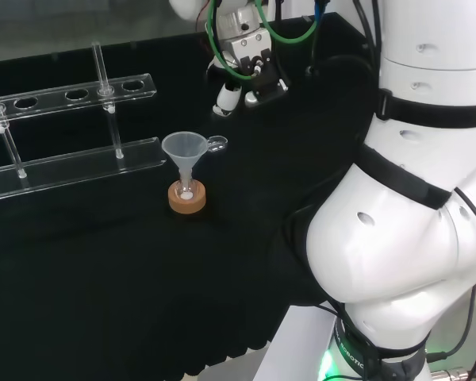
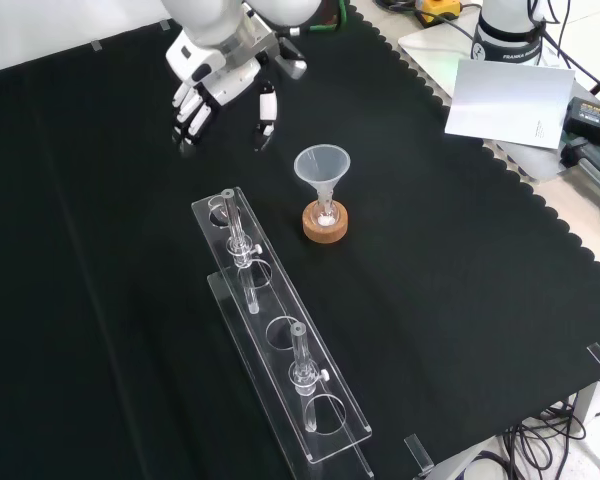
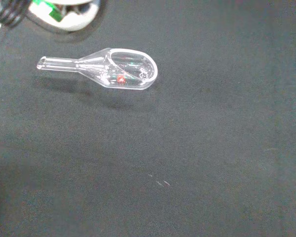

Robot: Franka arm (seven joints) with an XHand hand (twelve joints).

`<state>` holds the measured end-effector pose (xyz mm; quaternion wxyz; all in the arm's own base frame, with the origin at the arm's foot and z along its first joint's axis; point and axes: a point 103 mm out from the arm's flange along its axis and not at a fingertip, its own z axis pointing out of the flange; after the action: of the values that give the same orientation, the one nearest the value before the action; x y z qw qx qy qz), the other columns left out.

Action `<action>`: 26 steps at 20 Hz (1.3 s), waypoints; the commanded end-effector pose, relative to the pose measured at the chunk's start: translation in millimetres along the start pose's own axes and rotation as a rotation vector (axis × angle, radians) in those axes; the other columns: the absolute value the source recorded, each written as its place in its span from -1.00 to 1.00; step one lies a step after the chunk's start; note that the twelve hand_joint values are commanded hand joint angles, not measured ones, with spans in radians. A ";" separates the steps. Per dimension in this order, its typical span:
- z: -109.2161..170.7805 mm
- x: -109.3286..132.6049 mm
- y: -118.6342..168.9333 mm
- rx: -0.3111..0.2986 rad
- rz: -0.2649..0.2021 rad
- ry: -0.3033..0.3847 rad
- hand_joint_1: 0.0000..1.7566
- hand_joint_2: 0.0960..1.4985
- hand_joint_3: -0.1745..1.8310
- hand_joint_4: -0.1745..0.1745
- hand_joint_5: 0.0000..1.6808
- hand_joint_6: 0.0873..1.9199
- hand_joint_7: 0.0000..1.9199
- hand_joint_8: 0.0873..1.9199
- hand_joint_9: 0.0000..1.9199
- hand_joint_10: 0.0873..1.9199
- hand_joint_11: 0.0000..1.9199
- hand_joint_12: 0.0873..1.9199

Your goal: Remove the funnel from the round-bottom flask.

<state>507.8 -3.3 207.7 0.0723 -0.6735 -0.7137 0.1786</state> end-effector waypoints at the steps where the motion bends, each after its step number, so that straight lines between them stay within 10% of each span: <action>1: -10.4 -0.1 -26.7 -0.014 0.038 0.000 -0.05 -0.26 -0.37 0.04 -0.58 -0.99 -0.83 -0.40 -0.54 -0.43 -0.65 0.37; 26: -16.6 66.2 -142.2 0.048 0.015 0.043 -0.24 -0.19 -0.43 0.07 -0.79 -1.00 -0.93 -0.39 -0.67 -0.36 -0.67 0.43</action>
<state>387.9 40.6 264.9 0.0901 -0.6905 -0.6965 0.1732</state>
